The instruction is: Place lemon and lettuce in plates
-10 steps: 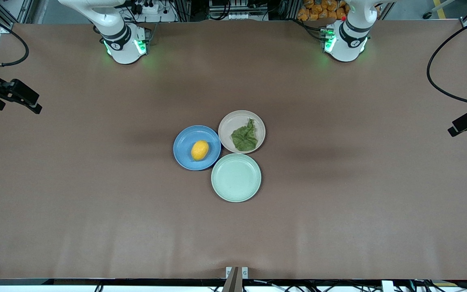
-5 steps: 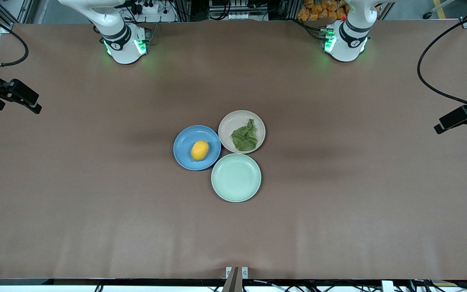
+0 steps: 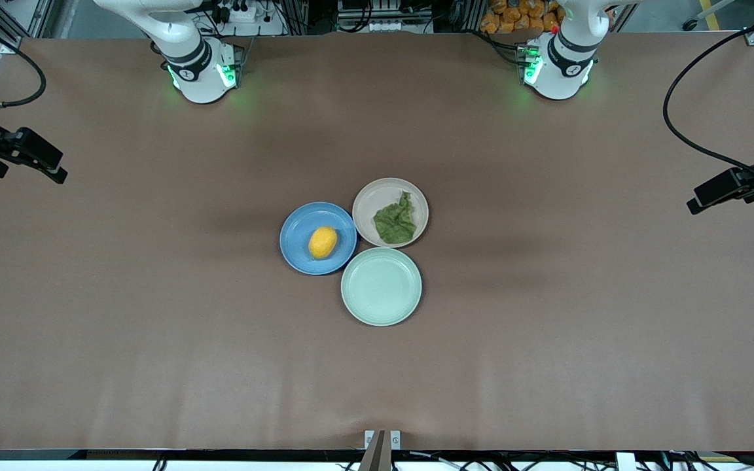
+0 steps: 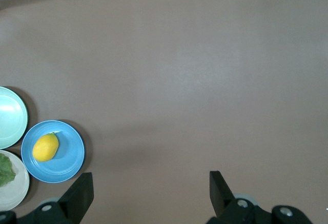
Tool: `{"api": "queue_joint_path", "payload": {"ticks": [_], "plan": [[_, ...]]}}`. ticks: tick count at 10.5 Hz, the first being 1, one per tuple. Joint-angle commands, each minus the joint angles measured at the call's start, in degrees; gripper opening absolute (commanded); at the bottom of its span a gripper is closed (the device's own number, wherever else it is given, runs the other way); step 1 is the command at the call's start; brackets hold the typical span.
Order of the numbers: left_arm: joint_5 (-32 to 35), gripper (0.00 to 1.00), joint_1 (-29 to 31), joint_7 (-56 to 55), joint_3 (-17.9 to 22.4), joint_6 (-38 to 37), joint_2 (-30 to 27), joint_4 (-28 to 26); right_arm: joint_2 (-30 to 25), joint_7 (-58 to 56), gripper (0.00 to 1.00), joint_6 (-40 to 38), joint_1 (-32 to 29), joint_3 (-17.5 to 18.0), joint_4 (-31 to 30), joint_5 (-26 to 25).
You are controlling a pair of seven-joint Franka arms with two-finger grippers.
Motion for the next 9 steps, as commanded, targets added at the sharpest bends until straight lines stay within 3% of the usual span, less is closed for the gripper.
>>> {"api": "queue_joint_path", "payload": {"ticks": [1,9], "plan": [[-0.8,1.00,0.8,5.9,0.0,-1.4,-0.3,0.3,-0.2,0.1,1.00,0.2,-0.7,0.2,0.2,0.8],[-0.8,1.00,1.4,5.9,-0.1,-1.6,-0.2,0.3,0.3,0.1,1.00,1.7,-2.0,0.1,0.1,0.9]]}}
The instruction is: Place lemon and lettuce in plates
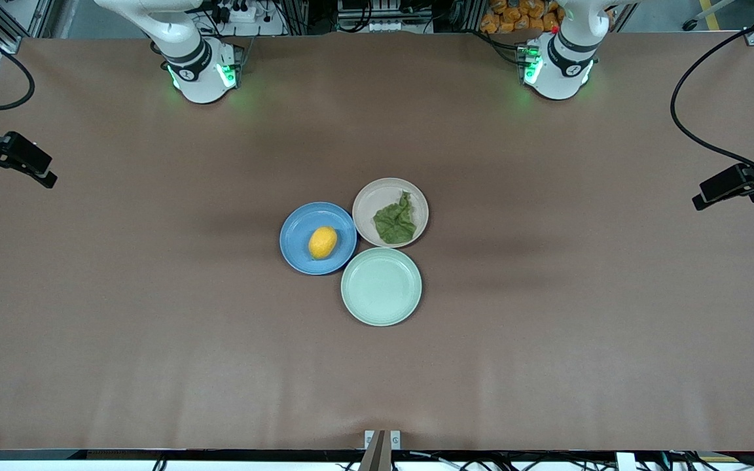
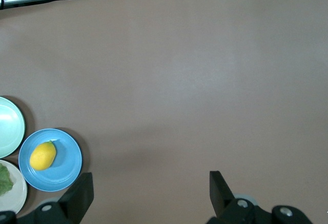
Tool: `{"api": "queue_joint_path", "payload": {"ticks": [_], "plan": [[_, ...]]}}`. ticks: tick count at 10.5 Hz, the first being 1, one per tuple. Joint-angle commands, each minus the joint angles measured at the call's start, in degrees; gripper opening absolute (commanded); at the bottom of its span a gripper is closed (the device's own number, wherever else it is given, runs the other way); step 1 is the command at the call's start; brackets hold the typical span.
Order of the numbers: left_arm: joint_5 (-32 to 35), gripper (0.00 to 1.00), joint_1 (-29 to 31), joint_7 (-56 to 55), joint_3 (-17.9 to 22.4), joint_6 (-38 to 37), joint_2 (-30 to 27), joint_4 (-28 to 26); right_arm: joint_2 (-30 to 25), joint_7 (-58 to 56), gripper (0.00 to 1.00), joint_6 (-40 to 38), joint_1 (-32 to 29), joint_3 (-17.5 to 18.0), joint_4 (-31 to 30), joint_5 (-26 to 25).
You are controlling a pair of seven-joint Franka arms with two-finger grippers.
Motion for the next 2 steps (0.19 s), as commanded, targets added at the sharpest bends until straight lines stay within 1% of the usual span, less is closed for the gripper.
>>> {"api": "queue_joint_path", "payload": {"ticks": [1,2], "plan": [[-0.8,1.00,0.5,1.5,-0.1,-0.9,-0.2,0.4,0.0,0.1,1.00,0.0,-0.8,0.2,0.2,0.9],[-0.9,1.00,0.5,1.5,-0.1,-0.9,-0.2,0.3,-0.1,0.1,1.00,-0.3,-0.7,0.2,0.2,0.9]]}}
